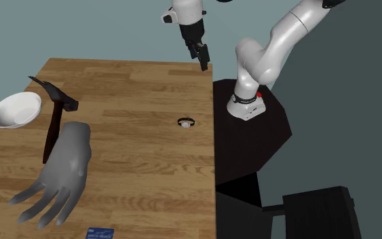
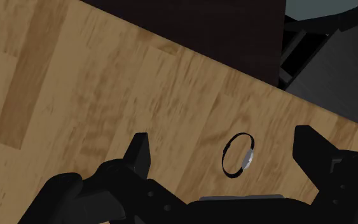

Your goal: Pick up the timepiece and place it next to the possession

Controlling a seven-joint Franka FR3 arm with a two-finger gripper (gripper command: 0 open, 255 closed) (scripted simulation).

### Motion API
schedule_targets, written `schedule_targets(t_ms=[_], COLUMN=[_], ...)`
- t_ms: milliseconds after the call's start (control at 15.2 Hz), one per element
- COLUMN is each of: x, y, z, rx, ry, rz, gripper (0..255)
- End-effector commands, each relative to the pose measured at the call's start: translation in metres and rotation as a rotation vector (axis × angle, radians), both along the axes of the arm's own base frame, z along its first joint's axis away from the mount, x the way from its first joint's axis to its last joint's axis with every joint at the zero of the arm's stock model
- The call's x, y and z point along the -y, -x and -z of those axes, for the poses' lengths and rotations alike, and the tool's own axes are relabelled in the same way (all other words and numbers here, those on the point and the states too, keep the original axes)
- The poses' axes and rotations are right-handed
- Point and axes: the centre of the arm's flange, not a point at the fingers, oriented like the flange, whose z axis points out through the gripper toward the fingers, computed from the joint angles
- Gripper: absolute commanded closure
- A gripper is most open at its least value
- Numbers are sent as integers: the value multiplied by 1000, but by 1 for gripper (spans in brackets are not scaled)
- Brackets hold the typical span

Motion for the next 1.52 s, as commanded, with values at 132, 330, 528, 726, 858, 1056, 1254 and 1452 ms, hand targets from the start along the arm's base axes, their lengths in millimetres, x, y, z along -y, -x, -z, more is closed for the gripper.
schedule_targets(t_ms=[132,330,528,726,858,1056,1254,1452], x=[-18,-45,-71,-97,-113,-137,-139,-139], y=[-3,-8,-13,-20,-25,-33,-34,-34], z=[20,50,80,111,132,164,179,195], rx=[23,57,91,126,149,183,187,187], ry=[19,48,76,105,124,152,156,156], rz=[-3,-8,-14,-19,-22,-27,-28,-28], gripper=[0,0,0,0,0,0,0,0])
